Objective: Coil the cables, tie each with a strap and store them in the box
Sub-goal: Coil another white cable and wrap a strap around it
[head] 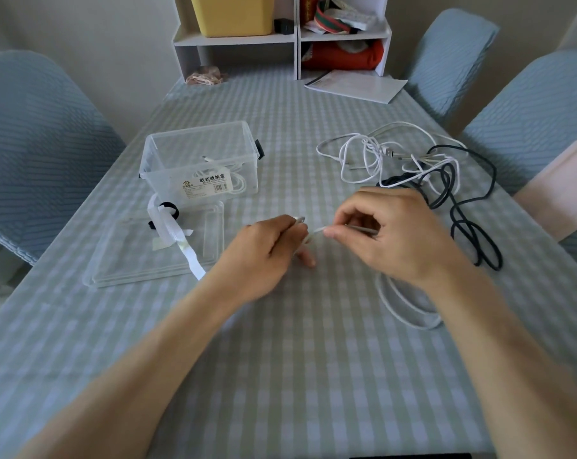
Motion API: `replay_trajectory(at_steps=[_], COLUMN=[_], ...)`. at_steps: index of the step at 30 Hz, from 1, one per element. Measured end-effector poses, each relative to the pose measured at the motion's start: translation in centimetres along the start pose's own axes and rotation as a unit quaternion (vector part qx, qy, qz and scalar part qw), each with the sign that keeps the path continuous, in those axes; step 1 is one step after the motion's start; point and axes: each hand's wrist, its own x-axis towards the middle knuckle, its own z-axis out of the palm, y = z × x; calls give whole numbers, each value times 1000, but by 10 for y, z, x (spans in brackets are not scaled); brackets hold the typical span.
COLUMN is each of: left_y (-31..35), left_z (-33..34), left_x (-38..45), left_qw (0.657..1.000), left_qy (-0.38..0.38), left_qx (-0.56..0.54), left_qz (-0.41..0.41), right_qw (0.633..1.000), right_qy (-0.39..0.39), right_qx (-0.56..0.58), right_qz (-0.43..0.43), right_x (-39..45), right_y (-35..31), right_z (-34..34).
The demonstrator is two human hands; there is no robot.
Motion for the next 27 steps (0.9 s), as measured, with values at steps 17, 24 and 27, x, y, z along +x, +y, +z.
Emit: replay_trajectory(at_steps=[17,24,27], left_y=[9,11,14], left_z=[-9,-9,-11], left_x=[-1,-1,-3], left_qw=[808,845,906], left_qy=[-44,-46,-21], left_qx=[-565,-499,-383], left_qz=[-162,-186,-181], right_qw=[951,940,924], right_qy=[-111,-125,-154], right_qx=[213,237,246], right_qz=[195,212,248], right_x=[-1,0,2], right_y=[-10,-21,-23], right_z=[24,30,25])
